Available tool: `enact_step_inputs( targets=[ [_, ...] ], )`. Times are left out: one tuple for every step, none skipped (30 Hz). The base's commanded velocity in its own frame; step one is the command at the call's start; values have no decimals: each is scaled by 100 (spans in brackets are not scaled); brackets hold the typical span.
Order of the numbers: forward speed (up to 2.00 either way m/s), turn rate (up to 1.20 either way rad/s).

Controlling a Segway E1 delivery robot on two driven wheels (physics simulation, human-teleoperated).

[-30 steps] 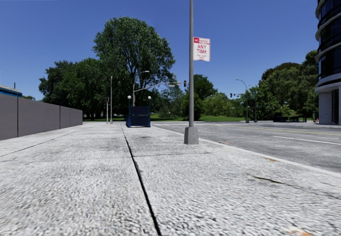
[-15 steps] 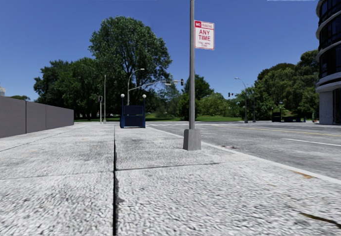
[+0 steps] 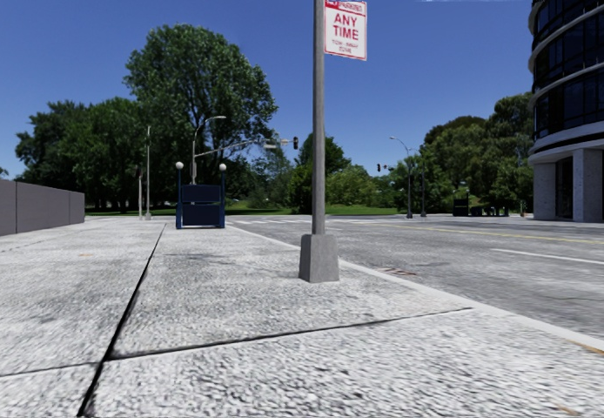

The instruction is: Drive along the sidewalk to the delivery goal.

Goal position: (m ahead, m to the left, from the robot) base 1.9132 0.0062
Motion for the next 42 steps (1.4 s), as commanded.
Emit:
enact_step_inputs(
  targets=[
    [200, -31],
    [200, -31],
    [200, -31],
    [200, -30],
    [200, -8],
    [200, 0],
    [200, 0],
    [200, 0],
    [200, 0],
    [200, 0],
    [190, 0],
    [181, 0],
    [170, 0],
    [170, 0],
    [164, 0],
    [156, 0],
    [144, 0],
    [144, 0],
    [135, 0],
    [128, 0],
    [128, 0],
    [124, 0],
    [121, 0],
    [119, 0],
    [119, 0],
    [117, 0],
    [113, 0],
    [107, 0],
    [107, 0],
    [100, 0],
    [94, 0],
    [94, 0],
    [84, 0],
    [61, 0],
    [0, 0],
    [0, 0],
    [0, 0],
    [0, 0],
    [0, 0],
    [0, 0],
    [0, 0],
    [0, 0]
  ],
)
